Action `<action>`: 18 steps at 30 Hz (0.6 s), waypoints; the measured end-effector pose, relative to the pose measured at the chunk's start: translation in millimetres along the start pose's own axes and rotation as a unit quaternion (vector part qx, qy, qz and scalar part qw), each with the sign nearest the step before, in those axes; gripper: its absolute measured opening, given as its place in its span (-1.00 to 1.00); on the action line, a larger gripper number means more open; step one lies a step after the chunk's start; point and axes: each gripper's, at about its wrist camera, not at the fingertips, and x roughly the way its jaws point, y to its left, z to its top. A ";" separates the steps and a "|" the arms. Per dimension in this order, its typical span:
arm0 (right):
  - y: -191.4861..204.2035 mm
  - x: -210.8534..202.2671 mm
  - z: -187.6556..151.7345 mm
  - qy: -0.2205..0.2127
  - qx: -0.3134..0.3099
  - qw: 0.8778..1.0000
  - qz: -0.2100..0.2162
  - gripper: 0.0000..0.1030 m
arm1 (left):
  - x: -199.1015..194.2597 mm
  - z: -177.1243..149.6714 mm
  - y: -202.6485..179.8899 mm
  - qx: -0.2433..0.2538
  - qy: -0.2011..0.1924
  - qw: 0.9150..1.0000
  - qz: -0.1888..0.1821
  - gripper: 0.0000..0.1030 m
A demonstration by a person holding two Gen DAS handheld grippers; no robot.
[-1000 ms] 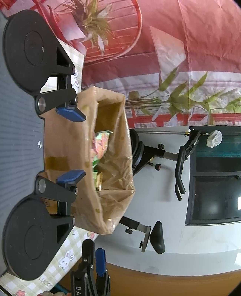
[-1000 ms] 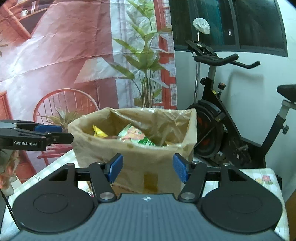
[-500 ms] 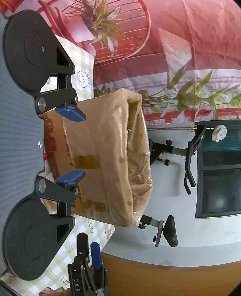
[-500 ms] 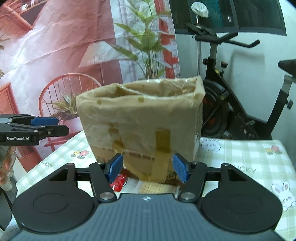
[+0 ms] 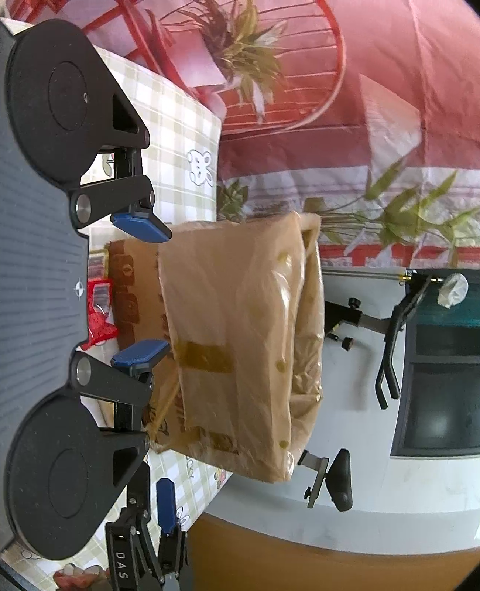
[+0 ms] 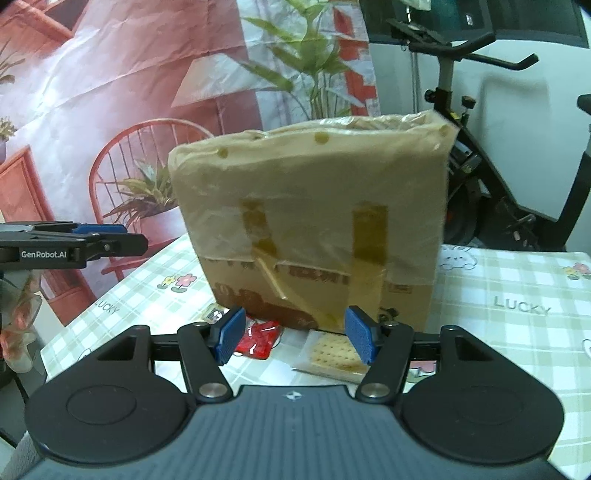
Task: Organize snacks
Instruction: 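Move both tools back down to the snacks beside the box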
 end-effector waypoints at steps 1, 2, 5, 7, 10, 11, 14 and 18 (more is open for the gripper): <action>2.2 4.1 -1.1 0.003 0.000 1.000 0.002 0.22 | 1.8 -1.8 3.3 -0.003 0.002 1.000 0.000 0.18; 3.5 6.7 -2.9 0.004 0.001 1.000 0.003 0.22 | 3.7 -3.2 6.2 -0.005 0.005 1.000 -0.001 0.18; 10.7 18.9 -7.6 0.015 0.004 1.000 0.010 0.22 | 10.1 -8.2 15.5 -0.009 0.014 1.000 0.000 0.18; 15.7 28.8 -10.0 0.024 0.005 1.000 0.017 0.22 | 14.2 -11.6 24.3 -0.013 0.020 1.000 0.001 0.18; 22.2 46.7 -14.1 0.039 0.009 0.999 0.027 0.22 | 19.2 -15.0 38.6 -0.017 0.029 0.999 0.007 0.18; 24.0 51.7 -15.0 0.043 0.010 0.999 0.030 0.22 | 20.9 -15.9 44.6 -0.019 0.032 0.999 0.009 0.18; 32.2 71.1 -17.1 0.056 0.005 0.998 0.040 0.22 | 26.7 -19.2 65.0 -0.028 0.040 0.999 0.016 0.17; 46.1 97.6 -17.1 0.077 -0.015 0.996 0.051 0.22 | 35.8 -23.5 88.5 -0.046 0.046 0.998 0.024 0.17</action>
